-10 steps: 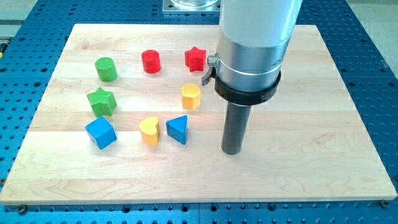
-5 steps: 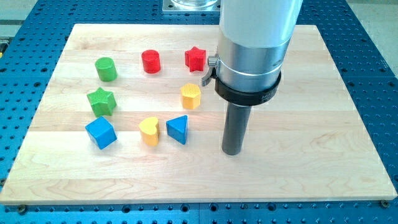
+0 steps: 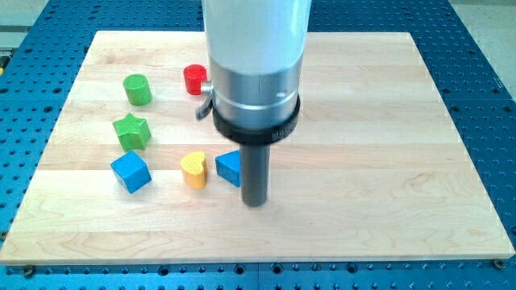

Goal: Move the blue blocks to the bottom left of the green star

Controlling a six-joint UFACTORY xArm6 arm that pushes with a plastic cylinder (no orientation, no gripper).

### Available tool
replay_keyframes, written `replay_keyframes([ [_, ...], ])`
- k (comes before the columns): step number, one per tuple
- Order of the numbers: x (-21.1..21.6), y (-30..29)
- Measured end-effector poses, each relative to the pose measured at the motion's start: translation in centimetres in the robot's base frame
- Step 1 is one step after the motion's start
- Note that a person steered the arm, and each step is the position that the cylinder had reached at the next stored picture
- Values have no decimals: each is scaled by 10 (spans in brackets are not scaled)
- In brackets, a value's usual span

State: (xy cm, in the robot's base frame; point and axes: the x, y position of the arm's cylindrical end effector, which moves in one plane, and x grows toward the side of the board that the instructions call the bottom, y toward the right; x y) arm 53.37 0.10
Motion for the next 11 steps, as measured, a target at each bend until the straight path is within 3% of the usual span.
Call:
replay_keyframes([
  [1,-31,-11],
  [2,-31,-32],
  [4,24,-103],
  [6,55,-108],
  [8,11,-164],
  [11,-32,-112],
])
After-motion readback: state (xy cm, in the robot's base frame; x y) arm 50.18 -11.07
